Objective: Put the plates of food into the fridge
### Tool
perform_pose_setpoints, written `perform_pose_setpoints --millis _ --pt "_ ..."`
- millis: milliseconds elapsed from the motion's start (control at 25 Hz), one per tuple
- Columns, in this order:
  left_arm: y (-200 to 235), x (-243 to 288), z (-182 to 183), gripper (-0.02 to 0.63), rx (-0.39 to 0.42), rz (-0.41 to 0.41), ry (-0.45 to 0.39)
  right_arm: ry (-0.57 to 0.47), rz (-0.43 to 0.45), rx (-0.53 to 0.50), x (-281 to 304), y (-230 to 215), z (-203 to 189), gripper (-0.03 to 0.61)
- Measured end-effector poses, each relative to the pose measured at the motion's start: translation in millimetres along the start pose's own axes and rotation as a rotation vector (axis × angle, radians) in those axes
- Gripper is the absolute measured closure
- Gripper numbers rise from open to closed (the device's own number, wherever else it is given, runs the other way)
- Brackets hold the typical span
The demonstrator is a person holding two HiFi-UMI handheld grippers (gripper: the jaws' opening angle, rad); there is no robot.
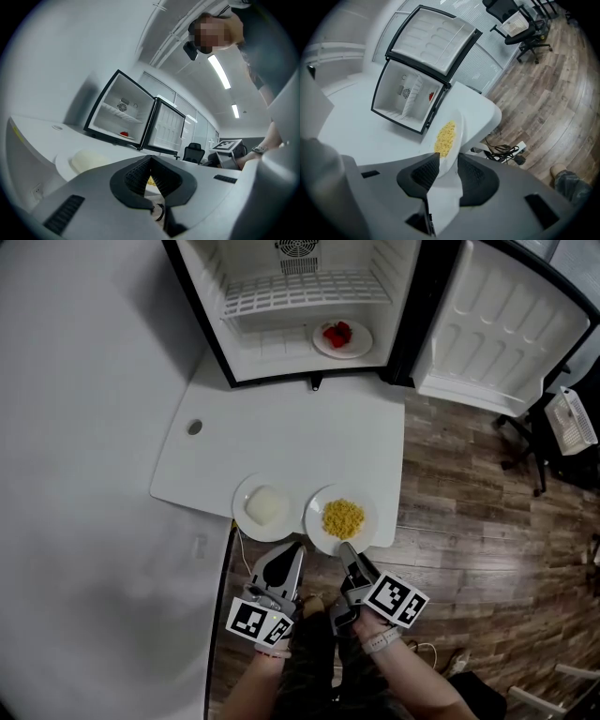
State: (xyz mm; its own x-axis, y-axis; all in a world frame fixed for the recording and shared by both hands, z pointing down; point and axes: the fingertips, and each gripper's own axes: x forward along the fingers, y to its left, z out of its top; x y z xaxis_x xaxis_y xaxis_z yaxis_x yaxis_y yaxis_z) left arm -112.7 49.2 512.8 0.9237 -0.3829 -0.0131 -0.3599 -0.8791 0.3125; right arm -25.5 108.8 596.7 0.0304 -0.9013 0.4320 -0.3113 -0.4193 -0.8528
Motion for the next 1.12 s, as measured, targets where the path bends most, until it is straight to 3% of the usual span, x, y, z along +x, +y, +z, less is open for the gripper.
perform_pose_setpoints --millis 200,360,520,1120 --pt "-6.1 -0.4 -6.2 0.607 -0.007 -0.01 0.005 -0.017 0.05 0.052 2.6 1.2 1.7 0.459" --pt "-5.5 -0.7 -8.0 0.607 -0.008 -0.011 0.006 -0.027 0.071 0.09 0.8 -1.4 2.2 0.521" --pt "-3.6 0.7 -6.6 0.607 -0.008 -0.011 0.004 -0.041 0.095 0.145 -1.0 -2.4 6.7 0.54" --pt "4.6 11.7 21.8 0.607 0.009 -0.05 -0.016 -0.091 0.067 0.183 -11.8 4.7 29.9 0.565"
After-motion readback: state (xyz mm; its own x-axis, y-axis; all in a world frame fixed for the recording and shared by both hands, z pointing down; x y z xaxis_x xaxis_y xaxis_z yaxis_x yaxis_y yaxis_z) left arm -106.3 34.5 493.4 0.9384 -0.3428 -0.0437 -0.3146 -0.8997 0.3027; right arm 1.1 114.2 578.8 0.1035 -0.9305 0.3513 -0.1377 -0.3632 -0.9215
